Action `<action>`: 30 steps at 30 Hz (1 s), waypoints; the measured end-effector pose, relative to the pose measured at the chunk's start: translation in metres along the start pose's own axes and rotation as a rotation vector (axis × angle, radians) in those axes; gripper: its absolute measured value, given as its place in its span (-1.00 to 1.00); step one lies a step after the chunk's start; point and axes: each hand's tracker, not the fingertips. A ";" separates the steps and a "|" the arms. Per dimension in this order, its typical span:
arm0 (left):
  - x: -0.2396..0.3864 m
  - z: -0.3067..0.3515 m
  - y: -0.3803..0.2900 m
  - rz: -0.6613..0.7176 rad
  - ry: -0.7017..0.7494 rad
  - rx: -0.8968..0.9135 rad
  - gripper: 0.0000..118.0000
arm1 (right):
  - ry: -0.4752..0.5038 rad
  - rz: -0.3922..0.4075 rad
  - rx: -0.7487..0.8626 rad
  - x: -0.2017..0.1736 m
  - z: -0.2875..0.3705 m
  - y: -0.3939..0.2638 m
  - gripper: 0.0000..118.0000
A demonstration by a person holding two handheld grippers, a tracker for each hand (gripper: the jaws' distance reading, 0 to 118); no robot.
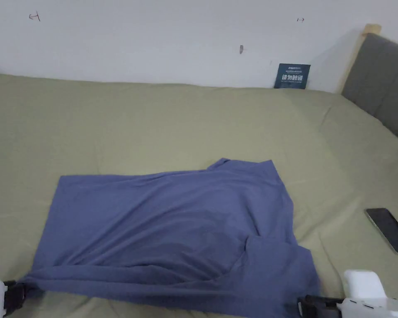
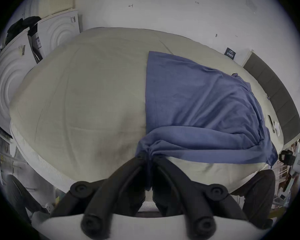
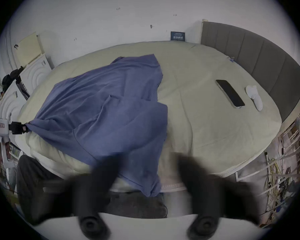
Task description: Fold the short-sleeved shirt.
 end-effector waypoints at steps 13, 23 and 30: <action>-0.003 0.003 0.002 0.008 -0.009 -0.005 -0.90 | -0.035 -0.021 -0.039 0.012 0.001 0.001 -0.98; -0.006 0.016 0.043 -0.010 -0.051 0.026 -0.90 | 0.000 -0.030 0.108 0.003 0.020 0.103 -0.98; 0.001 -0.021 0.104 -0.021 -0.062 -0.009 -0.90 | -0.022 -0.006 0.092 -0.007 -0.037 0.182 -0.98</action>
